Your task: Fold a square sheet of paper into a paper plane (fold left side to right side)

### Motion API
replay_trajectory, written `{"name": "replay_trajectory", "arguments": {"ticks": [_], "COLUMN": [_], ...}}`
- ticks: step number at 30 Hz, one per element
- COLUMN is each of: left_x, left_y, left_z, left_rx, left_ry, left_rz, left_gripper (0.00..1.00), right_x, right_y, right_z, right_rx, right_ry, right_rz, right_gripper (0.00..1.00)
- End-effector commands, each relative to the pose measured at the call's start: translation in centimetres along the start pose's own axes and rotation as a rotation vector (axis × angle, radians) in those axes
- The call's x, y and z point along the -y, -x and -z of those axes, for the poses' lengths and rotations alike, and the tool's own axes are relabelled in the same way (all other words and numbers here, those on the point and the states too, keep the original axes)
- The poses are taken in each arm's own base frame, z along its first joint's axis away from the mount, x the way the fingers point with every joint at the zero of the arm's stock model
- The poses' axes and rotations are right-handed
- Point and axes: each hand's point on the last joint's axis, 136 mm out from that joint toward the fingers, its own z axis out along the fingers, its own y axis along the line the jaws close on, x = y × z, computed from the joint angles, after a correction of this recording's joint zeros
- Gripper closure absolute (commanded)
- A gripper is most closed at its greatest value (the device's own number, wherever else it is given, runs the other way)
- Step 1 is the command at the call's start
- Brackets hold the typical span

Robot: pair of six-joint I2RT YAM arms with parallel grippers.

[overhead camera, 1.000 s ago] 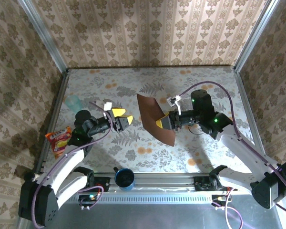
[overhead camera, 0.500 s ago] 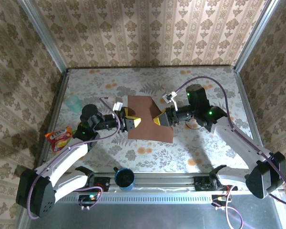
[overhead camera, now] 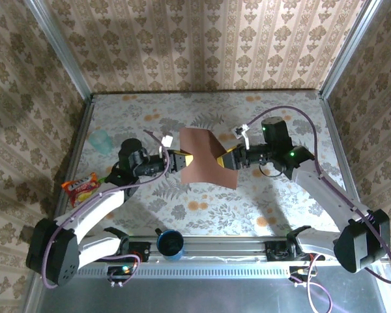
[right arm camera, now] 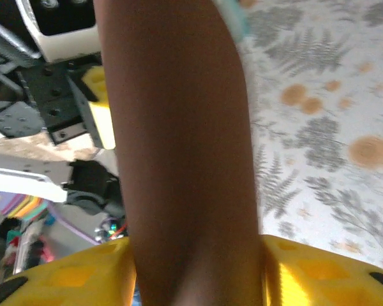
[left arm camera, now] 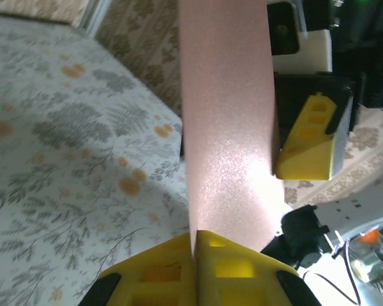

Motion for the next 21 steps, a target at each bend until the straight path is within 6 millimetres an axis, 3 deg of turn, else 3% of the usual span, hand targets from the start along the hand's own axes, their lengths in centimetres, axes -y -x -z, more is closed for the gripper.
{"name": "replay_trajectory", "arguments": {"ticks": [1,5,10,16,21], "left_x": [-3.3,-7.6,-11.7,-14.4,-15.1], "left_y": [-0.9,-4.2,-7.7,-9.9,-10.9], "left_z": [-0.8,-2.1,-3.2,-3.7,-3.8], "left_rx": [-0.04,-0.15,-0.278,-0.347,-0.385], "left_ry": [0.119,0.218,0.329,0.399,0.43], "left_rz": [0.158,0.325,0.446,0.499,0.51], "left_gripper": [1.0,1.0,1.0,1.0,1.0], "right_x": [3.0,7.0,10.5,12.2,14.0], "right_y": [-0.2,-1.2,-3.3,-5.1,-7.2], "right_z": [0.9,1.6,1.2,-1.0,-3.2], "right_rx": [0.046,0.073,0.061,0.023,-0.05], "right_ry": [-0.148,-0.296,-0.387,-0.376,-0.383], "right_rz": [-0.077,-0.196,-0.325,-0.413,-0.472], "right_gripper": [0.4,0.31,0.31,0.46,0.62]}}
